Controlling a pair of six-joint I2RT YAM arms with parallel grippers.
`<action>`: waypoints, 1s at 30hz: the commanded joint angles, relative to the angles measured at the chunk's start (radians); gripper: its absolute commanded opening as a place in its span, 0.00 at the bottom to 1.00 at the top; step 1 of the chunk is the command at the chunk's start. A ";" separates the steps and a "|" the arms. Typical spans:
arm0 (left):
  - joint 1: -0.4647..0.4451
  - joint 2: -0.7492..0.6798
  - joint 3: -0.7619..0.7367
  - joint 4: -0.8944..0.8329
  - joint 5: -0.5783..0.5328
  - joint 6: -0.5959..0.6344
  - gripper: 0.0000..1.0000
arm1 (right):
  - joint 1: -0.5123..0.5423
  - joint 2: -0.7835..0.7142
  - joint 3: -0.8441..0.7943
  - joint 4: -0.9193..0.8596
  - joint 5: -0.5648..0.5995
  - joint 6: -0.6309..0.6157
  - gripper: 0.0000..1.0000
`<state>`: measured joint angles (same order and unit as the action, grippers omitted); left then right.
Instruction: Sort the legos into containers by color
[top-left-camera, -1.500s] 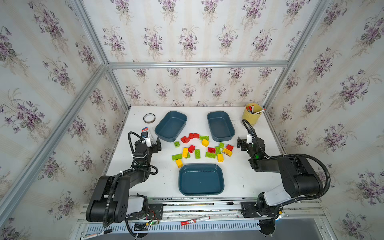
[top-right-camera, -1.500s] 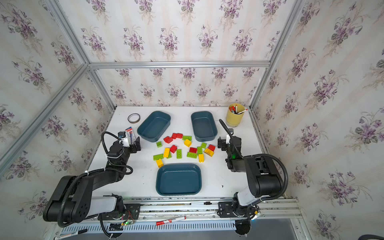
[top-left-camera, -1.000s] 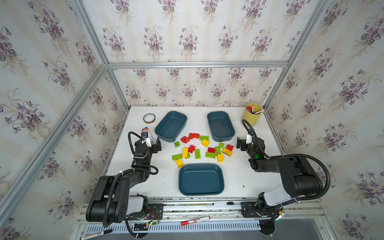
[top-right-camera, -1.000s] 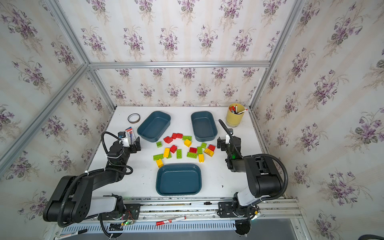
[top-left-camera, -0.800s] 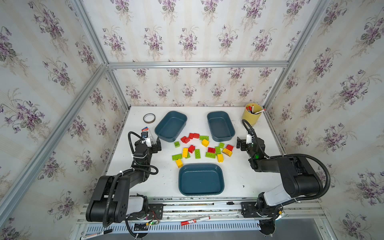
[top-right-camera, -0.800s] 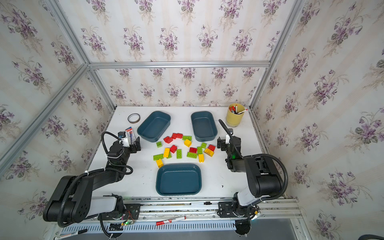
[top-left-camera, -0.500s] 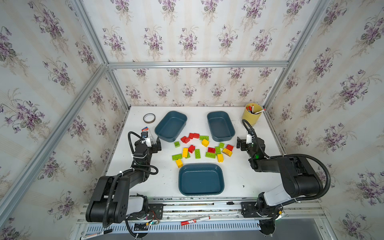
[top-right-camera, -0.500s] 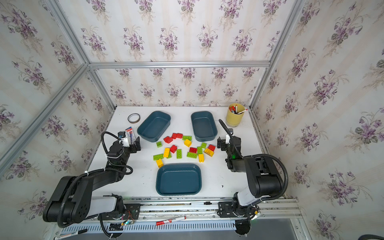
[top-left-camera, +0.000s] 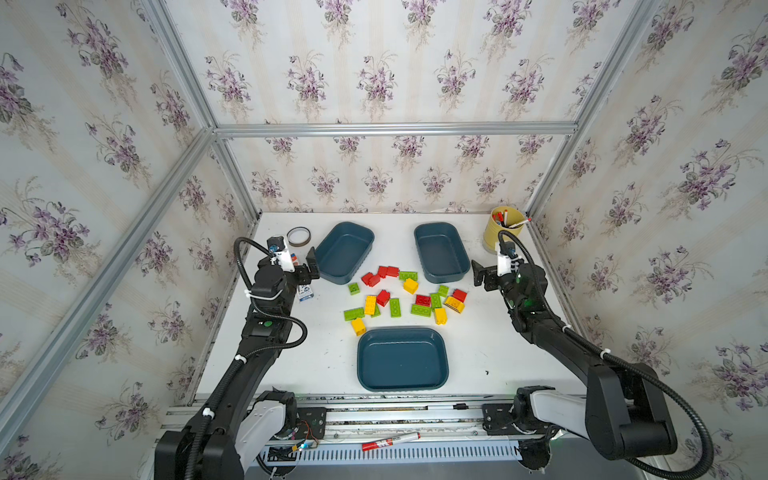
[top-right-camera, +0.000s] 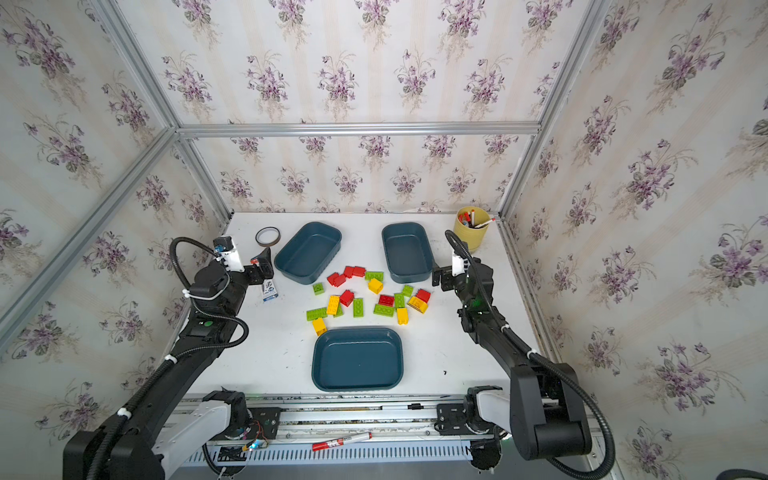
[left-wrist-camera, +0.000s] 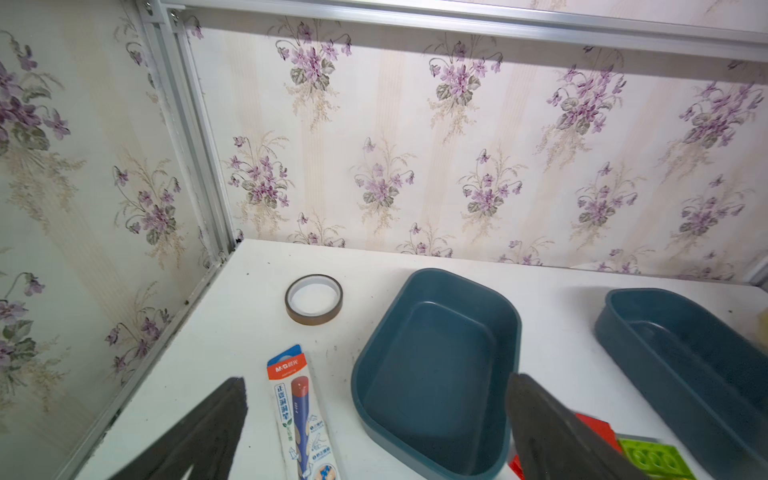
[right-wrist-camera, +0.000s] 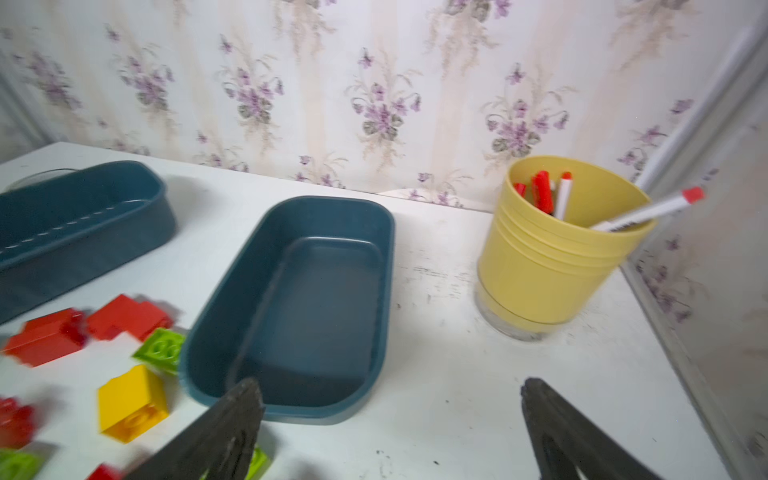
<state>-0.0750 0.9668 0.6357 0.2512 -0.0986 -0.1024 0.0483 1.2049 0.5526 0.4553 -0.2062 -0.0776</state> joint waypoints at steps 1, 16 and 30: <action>-0.017 0.000 0.080 -0.280 0.065 -0.078 0.99 | 0.015 -0.015 0.084 -0.224 -0.253 0.026 1.00; -0.185 0.203 0.276 -0.706 0.125 -0.395 0.99 | 0.155 -0.009 0.282 -0.557 -0.494 0.005 1.00; -0.339 0.562 0.429 -0.780 -0.018 -0.516 0.92 | 0.208 0.054 0.300 -0.549 -0.521 0.025 1.00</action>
<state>-0.4007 1.4933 1.0477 -0.5056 -0.0582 -0.5793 0.2527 1.2545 0.8429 -0.1078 -0.7025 -0.0624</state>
